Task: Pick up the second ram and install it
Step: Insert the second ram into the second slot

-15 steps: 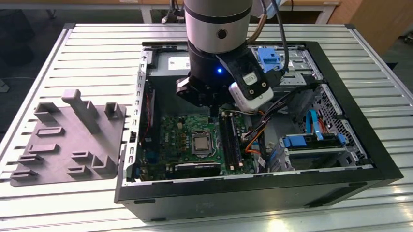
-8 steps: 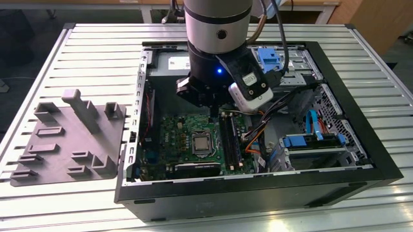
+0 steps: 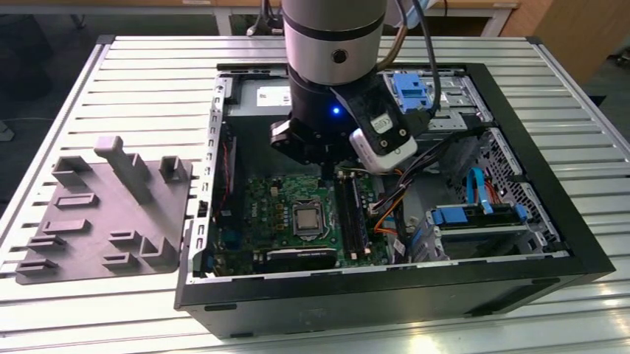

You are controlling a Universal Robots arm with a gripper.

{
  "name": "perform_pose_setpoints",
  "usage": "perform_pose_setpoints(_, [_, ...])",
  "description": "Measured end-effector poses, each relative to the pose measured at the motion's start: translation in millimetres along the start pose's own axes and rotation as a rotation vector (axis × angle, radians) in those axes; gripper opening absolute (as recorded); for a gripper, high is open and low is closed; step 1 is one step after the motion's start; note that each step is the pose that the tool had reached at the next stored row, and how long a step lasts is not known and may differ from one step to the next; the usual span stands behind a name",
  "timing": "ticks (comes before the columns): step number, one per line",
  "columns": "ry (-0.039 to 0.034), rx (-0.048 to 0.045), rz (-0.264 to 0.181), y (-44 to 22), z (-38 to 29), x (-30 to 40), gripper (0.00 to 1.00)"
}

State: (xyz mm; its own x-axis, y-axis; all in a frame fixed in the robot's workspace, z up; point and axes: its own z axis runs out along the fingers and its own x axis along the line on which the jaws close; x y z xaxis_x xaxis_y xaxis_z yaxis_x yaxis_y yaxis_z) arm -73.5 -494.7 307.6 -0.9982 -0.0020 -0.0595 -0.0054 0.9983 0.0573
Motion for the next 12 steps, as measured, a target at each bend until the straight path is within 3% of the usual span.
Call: perform_pose_setpoints(12, [-0.0001,-0.0001,0.0,-0.5,8.4,-1.5,0.12])
